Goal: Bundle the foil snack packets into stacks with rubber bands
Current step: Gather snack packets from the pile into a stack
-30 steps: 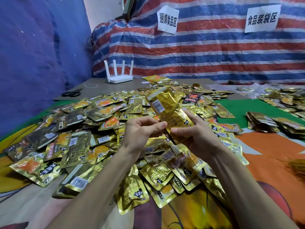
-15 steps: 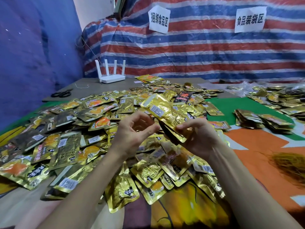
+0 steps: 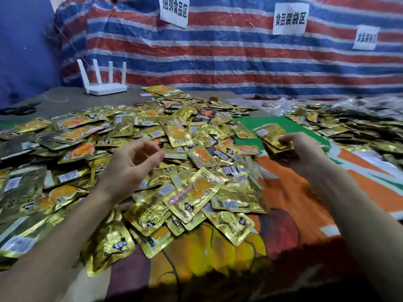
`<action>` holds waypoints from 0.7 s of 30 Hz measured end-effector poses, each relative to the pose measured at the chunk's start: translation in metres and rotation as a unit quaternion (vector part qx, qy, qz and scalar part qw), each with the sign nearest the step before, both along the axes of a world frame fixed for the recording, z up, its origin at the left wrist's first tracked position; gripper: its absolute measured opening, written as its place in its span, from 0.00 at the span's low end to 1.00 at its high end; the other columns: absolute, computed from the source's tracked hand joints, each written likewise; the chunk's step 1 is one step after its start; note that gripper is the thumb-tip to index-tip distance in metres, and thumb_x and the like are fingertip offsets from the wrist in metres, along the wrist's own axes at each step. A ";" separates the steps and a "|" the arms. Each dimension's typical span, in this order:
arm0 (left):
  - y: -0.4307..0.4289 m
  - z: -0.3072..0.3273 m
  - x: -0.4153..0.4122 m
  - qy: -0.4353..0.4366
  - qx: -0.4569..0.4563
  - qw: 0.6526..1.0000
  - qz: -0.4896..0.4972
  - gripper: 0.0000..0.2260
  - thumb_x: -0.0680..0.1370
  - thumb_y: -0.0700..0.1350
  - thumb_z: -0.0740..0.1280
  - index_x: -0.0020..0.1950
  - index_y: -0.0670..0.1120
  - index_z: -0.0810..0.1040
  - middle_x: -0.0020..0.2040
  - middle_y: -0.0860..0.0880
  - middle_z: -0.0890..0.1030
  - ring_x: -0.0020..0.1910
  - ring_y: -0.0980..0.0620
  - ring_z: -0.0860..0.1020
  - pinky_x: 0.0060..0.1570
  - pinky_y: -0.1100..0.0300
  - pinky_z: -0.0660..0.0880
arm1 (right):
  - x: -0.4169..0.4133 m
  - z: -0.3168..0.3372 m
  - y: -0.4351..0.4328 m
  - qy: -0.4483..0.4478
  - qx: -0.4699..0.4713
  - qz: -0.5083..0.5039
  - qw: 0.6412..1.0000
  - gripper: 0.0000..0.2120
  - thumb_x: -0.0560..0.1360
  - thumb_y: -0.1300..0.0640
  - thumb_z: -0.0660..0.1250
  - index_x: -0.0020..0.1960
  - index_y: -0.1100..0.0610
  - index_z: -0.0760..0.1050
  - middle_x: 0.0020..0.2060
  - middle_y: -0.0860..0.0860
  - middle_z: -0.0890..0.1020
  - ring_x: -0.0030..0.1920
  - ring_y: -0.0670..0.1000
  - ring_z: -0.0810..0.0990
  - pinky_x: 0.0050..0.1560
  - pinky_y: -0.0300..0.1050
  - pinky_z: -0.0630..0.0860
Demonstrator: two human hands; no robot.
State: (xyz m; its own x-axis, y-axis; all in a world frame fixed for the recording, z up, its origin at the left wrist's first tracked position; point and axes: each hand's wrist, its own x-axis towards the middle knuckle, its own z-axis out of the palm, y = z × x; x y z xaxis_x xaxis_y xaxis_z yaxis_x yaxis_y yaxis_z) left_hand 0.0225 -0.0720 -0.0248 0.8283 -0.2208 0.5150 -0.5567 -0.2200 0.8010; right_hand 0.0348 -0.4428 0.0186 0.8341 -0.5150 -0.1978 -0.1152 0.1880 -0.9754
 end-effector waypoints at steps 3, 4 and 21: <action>-0.001 -0.002 0.001 0.003 0.006 1.000 -0.003 0.12 0.73 0.52 0.68 0.48 0.44 0.79 0.41 0.47 0.80 0.39 0.45 0.80 0.40 0.53 0.79 | 0.007 0.005 -0.046 0.060 -0.159 -0.041 0.985 0.06 0.73 0.65 0.70 0.46 0.58 0.74 0.39 0.59 0.80 0.37 0.56 0.81 0.37 0.49 0.77; -0.001 -0.002 0.001 0.004 0.007 1.000 -0.004 0.13 0.73 0.53 0.68 0.48 0.44 0.79 0.41 0.47 0.80 0.38 0.45 0.80 0.40 0.52 0.79 | 0.009 0.005 -0.060 0.082 -0.204 -0.037 0.975 0.07 0.71 0.66 0.71 0.44 0.58 0.74 0.38 0.59 0.80 0.36 0.56 0.80 0.36 0.48 0.77; -0.001 -0.002 0.005 0.007 0.026 1.000 0.017 0.11 0.73 0.54 0.68 0.46 0.47 0.80 0.37 0.47 0.81 0.34 0.46 0.80 0.36 0.50 0.77 | 0.042 -0.030 -0.108 0.104 -0.436 -0.074 0.891 0.19 0.72 0.66 0.74 0.63 0.59 0.81 0.58 0.60 0.83 0.51 0.54 0.79 0.49 0.43 0.73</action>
State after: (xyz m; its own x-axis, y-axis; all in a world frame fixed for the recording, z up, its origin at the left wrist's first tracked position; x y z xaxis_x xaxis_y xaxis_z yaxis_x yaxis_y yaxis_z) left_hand 0.0272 -0.0729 -0.0272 0.8429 -0.2186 0.4917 -0.5368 -0.2791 0.7962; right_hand 0.0764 -0.5510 -0.0117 0.7358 -0.6502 0.1893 -0.3482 -0.6029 -0.7178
